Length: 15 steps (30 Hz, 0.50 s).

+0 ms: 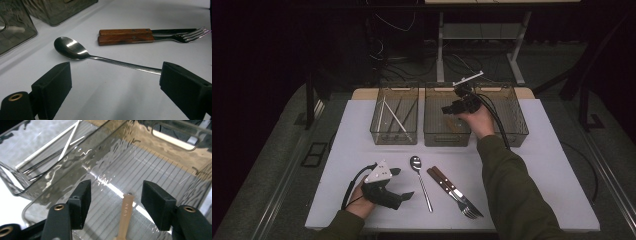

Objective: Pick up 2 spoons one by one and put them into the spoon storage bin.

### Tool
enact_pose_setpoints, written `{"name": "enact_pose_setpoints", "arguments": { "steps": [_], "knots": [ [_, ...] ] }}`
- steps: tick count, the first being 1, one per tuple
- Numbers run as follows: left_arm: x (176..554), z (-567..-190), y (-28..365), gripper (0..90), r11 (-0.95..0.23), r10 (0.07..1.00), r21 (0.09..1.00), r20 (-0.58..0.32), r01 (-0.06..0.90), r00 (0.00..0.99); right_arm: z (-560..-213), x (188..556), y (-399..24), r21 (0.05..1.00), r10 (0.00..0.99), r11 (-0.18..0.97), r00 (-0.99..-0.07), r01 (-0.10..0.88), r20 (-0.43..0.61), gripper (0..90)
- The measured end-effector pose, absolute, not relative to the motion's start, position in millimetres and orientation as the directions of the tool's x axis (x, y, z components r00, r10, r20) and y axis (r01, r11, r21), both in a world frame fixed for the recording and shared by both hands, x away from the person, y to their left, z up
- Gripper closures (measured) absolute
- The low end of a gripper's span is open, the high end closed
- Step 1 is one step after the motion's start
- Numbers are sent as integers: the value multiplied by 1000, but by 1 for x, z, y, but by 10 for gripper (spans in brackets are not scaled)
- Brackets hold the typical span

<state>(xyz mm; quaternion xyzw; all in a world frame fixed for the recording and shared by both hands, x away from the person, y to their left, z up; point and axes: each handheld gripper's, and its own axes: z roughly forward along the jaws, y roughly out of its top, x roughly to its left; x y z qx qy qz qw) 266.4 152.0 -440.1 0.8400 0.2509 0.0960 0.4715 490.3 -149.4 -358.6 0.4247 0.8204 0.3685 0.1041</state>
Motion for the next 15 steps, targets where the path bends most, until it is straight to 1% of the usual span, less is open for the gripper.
{"name": "enact_pose_setpoints", "arguments": {
  "steps": [2,4,6,9,13,15],
  "knots": [
    [267,-440,152,91,-436,509,839,-67,325,858,-355,483,-152,715,770,361,-624,599,135,388],
    [267,-440,152,91,-438,509,838,-67,325,858,-352,474,-156,744,766,352,-632,567,119,385],
    [266,-440,152,91,-431,512,840,-73,329,856,-349,465,-161,772,763,325,-633,547,128,378],
    [266,-440,152,91,-438,513,836,-70,331,856,-345,457,-168,778,741,303,-649,551,171,365],
    [266,-440,151,91,-425,530,838,-74,341,844,-342,445,-176,786,723,316,-671,531,162,341],
    [266,-440,151,90,-423,547,835,-74,351,834,-341,438,-181,796,726,304,-669,523,162,293]
  ]
}}
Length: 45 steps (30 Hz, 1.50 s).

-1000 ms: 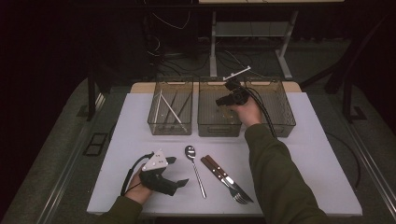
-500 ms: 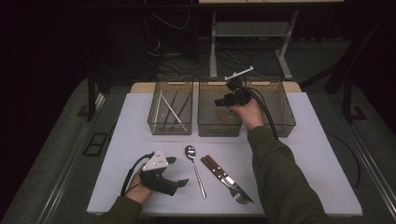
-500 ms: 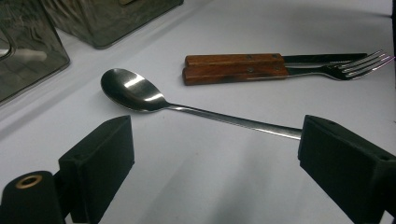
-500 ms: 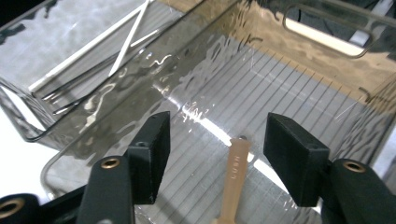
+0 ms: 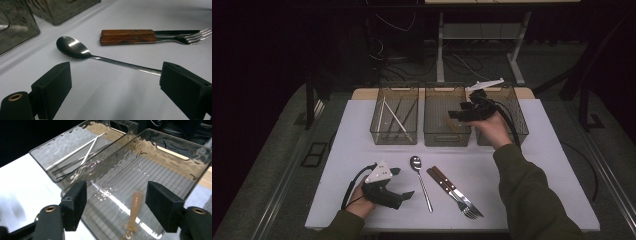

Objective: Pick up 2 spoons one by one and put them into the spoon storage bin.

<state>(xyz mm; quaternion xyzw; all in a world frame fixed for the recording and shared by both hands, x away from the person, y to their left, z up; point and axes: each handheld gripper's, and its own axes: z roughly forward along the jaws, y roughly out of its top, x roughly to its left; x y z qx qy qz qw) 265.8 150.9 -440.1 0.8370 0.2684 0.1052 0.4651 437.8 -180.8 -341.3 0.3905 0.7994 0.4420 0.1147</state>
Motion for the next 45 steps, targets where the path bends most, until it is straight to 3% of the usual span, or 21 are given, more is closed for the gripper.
{"name": "enact_pose_setpoints", "arguments": {
  "steps": [4,14,37,45],
  "knots": [
    [267,-441,150,89,-421,574,829,-71,368,816,-344,423,-193,824,712,278,-682,494,169,291],
    [268,-442,148,113,-393,608,829,-90,398,789,-361,381,-214,839,724,278,-676,467,137,141],
    [269,-436,153,149,-362,620,830,-126,424,775,-424,299,-267,827,758,303,-646,473,92,141],
    [269,-434,154,287,-355,625,834,-125,423,770,-437,276,-281,820,757,302,-646,485,103,141]
  ]
}}
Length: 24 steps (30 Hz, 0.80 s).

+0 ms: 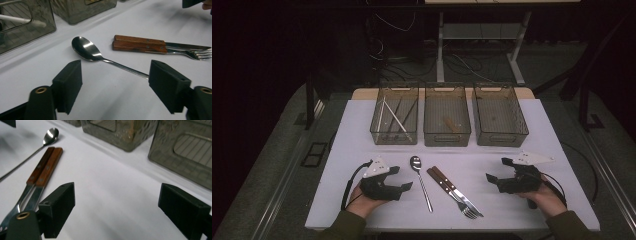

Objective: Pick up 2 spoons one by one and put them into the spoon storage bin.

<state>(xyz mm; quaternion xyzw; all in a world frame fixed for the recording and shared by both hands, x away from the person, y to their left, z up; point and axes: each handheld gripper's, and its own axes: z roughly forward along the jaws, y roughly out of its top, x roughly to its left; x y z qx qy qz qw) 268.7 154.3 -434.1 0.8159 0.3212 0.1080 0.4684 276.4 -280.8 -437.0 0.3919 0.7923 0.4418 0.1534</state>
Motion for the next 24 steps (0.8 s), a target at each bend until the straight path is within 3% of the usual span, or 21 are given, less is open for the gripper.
{"name": "enact_pose_setpoints", "arguments": {
  "steps": [17,24],
  "knots": [
    [289,-428,141,871,-424,617,794,-100,436,781,-444,253,-286,792,759,340,-646,507,88,141],
    [309,-429,121,893,-452,605,782,-84,429,792,-445,254,-284,790,757,346,-648,506,84,142]
  ]
}}
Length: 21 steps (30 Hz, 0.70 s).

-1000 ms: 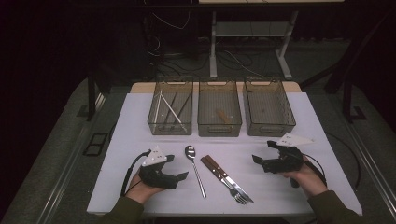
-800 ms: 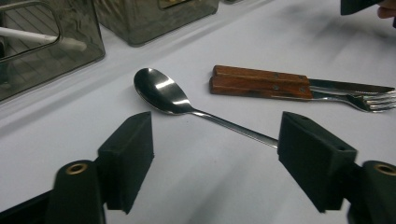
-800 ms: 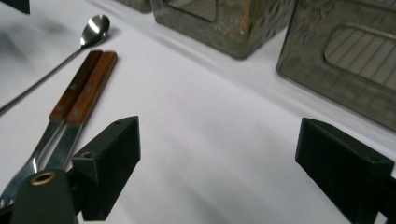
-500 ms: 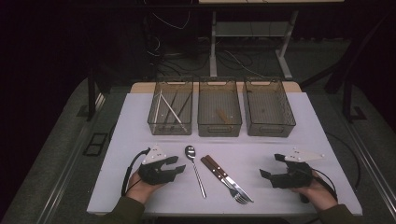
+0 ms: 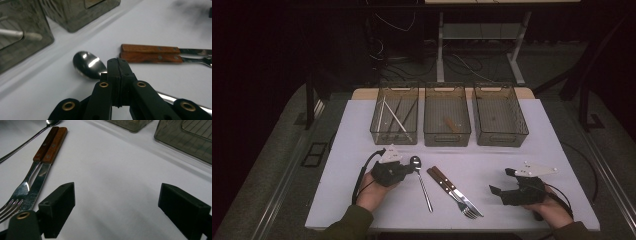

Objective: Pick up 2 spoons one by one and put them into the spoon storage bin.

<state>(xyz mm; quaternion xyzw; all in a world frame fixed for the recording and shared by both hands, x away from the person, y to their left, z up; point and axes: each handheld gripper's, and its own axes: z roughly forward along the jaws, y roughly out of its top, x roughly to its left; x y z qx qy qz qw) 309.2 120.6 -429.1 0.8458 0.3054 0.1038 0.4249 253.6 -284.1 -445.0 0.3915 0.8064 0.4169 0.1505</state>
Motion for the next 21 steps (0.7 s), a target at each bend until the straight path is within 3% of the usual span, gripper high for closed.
{"name": "enact_pose_setpoints", "arguments": {
  "steps": [21],
  "knots": [
    [350,-447,68,893,-547,639,698,-10,463,769,-445,255,-285,790,759,350,-646,504,75,141]
  ]
}}
